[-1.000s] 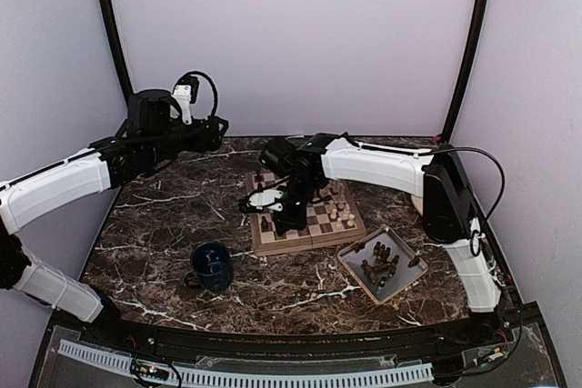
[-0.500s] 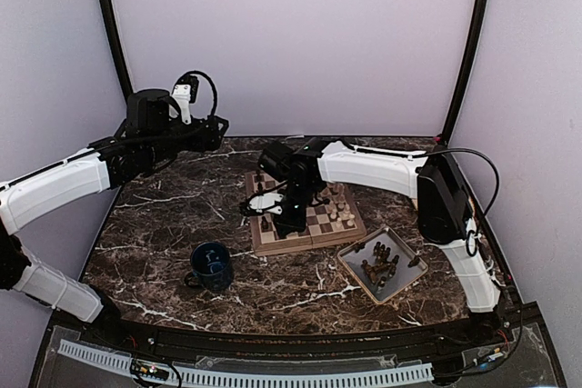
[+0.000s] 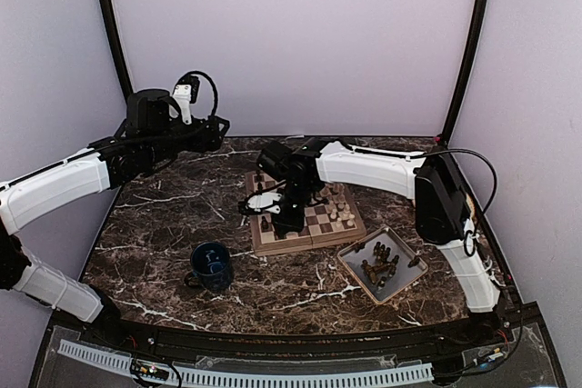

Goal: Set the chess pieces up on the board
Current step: Place the pawn at a7, then pick up the pawn from the chess pile, then place the pawn on the chessboard.

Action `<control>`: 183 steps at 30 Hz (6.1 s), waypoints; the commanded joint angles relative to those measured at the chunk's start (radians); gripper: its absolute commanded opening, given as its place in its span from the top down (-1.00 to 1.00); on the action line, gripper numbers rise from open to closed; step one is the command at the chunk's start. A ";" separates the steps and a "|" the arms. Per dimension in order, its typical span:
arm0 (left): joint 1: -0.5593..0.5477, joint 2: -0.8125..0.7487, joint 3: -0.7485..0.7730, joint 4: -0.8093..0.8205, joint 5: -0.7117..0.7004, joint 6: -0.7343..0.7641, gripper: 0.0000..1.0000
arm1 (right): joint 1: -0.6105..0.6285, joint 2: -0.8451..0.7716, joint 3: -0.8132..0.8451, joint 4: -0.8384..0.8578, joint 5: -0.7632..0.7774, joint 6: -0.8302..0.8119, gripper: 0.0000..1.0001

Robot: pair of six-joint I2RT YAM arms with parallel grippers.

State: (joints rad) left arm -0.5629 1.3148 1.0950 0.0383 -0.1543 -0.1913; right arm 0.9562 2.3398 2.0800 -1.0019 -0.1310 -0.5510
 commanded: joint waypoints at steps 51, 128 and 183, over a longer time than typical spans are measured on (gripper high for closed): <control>-0.001 0.113 0.071 -0.060 0.182 0.050 -0.63 | -0.431 -0.908 -1.005 -0.021 -0.019 -0.021 0.38; -0.003 0.144 0.086 -0.078 0.186 0.039 -0.64 | -0.465 -0.664 -0.585 -0.035 -0.015 0.075 0.97; -0.003 0.316 0.305 -0.347 0.294 0.153 -0.26 | -0.253 -0.543 -0.569 0.211 -0.063 0.089 0.36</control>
State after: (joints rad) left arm -0.5179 1.5749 1.2900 -0.1387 0.0803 -0.1398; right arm 0.7731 1.9598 1.6588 -0.9009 -0.1722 -0.4866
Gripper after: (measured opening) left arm 0.660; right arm 0.319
